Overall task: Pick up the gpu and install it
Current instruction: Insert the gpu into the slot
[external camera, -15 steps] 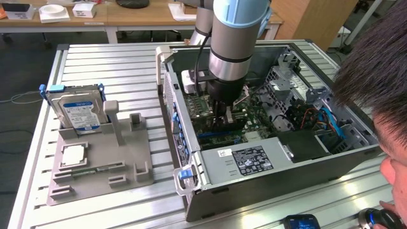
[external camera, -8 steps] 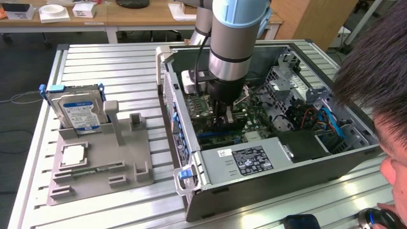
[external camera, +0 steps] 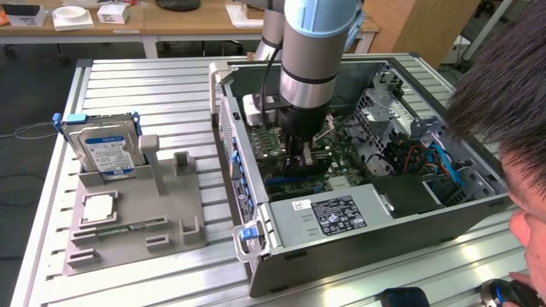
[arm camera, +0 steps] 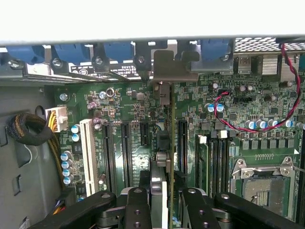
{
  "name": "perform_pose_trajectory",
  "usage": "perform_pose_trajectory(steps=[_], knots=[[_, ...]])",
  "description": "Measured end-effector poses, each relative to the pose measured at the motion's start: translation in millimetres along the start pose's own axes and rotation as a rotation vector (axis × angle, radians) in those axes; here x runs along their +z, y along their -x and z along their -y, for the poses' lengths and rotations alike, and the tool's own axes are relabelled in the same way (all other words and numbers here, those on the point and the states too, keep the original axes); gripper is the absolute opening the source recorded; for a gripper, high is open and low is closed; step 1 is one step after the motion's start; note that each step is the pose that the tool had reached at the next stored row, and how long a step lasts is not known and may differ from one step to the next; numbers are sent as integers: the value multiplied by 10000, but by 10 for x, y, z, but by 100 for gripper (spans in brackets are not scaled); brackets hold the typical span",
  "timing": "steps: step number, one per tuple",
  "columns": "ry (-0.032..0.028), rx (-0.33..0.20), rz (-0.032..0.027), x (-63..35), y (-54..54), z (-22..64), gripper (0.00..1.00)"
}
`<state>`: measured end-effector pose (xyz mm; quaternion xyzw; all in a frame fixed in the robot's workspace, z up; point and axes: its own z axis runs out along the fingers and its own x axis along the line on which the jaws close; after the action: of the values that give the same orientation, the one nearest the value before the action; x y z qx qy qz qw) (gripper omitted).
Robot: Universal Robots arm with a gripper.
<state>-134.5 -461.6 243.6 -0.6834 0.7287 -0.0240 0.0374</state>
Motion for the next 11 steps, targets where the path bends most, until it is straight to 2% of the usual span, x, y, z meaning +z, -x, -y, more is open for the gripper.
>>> perform_pose_trajectory(steps=[11], knots=[[-4, -3, 1, 7, -1, -15, 30]])
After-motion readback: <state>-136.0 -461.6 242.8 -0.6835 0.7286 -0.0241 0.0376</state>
